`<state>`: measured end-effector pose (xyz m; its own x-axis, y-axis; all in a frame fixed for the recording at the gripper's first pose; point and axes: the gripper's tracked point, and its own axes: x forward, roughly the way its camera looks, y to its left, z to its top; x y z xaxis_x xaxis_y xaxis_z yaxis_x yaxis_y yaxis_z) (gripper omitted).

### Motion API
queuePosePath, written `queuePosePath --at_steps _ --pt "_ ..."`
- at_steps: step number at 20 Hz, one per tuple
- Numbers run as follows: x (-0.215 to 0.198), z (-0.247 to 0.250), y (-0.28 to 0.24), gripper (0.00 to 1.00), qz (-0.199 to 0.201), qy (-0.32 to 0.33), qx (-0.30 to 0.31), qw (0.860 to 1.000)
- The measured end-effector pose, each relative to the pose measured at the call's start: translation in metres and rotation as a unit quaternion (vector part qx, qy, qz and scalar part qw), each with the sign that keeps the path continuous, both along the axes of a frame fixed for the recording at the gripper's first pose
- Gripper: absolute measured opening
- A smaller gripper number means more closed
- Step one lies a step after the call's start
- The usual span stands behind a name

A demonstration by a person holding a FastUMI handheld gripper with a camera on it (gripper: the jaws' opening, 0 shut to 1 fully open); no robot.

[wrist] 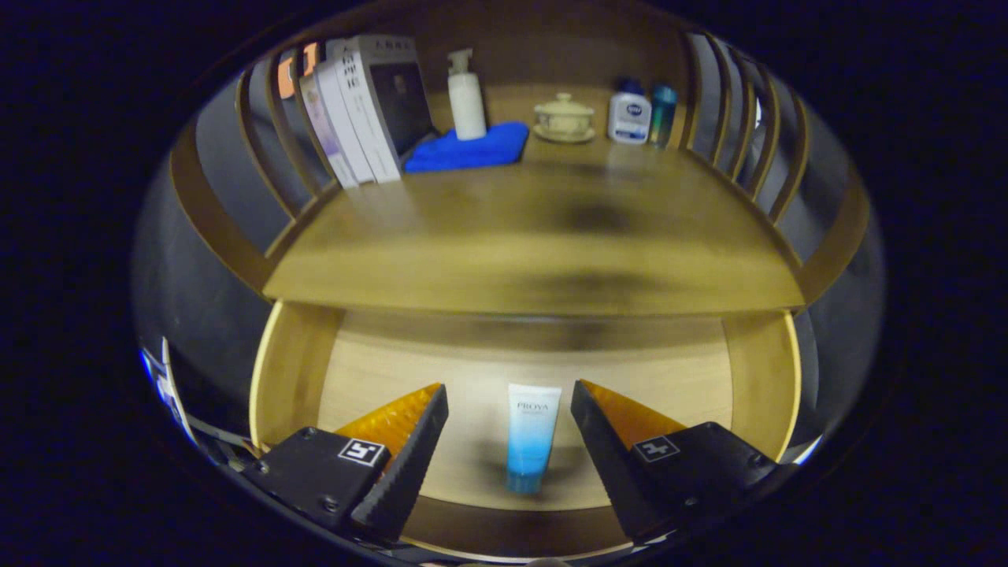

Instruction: Pull open the drawer, take out the items inside it, and place them on the countertop above the cabinet.

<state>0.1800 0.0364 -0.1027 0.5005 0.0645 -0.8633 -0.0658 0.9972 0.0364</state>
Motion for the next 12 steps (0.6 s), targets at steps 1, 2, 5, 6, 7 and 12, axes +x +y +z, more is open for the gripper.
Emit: queuePosePath --at_steps 1,2,5,6,7,12 --pt "-0.003 -0.01 -0.003 0.99 0.0 0.022 -0.012 1.0" --pt "-0.005 -0.02 -0.006 1.0 0.0 0.043 -0.021 0.999" --pt "-0.021 -0.042 -0.005 0.99 -0.012 0.102 -0.022 0.994" --pt "-0.022 -0.046 -0.007 0.99 -0.016 0.112 -0.026 0.993" --pt "-0.025 -0.052 -0.01 0.99 -0.017 0.12 -0.034 0.992" --pt "-0.035 -0.062 -0.013 0.85 -0.04 0.153 -0.031 0.987"
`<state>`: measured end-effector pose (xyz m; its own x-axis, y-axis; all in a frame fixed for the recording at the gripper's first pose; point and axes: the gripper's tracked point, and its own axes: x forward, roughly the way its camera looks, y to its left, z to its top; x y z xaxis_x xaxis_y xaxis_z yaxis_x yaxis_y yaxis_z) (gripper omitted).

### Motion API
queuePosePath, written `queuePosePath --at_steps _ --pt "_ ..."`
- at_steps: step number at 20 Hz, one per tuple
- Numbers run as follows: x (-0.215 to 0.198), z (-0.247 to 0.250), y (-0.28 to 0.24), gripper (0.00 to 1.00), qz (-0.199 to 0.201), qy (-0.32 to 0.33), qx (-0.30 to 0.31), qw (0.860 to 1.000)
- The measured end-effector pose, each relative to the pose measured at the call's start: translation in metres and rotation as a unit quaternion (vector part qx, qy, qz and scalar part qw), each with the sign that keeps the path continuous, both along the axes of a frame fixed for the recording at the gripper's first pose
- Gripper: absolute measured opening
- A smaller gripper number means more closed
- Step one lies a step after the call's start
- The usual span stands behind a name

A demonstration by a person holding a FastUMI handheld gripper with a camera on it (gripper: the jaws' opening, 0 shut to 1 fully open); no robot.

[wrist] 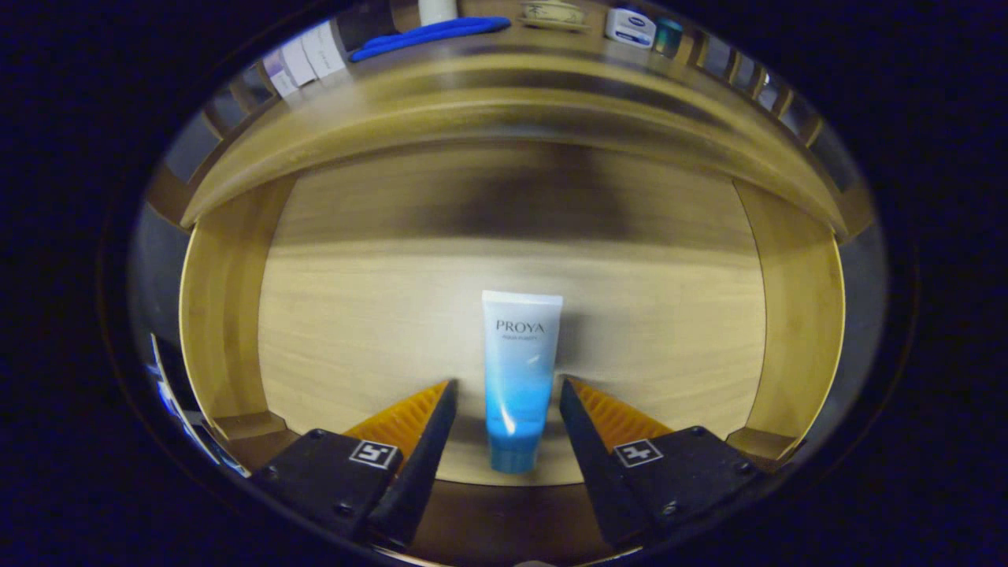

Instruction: Pull open the drawer, take out the items inside it, and place them on the countertop above the cabinet.

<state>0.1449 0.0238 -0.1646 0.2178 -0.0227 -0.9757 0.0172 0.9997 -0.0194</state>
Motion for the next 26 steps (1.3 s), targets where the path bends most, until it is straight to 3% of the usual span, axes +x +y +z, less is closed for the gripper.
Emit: queuePosePath --at_steps 4,6,11,18,26 --pt "-0.001 -0.001 -0.005 0.57 -0.011 -0.001 -0.007 1.0" --pt "-0.002 -0.004 -0.003 0.49 -0.014 0.0 -0.002 1.0" --pt "-0.004 0.01 -0.001 0.45 -0.011 -0.022 0.017 1.0" --pt "-0.008 0.072 0.0 0.45 0.003 -0.07 0.042 0.997" --pt "0.03 0.139 0.003 0.45 0.001 -0.123 0.05 0.991"
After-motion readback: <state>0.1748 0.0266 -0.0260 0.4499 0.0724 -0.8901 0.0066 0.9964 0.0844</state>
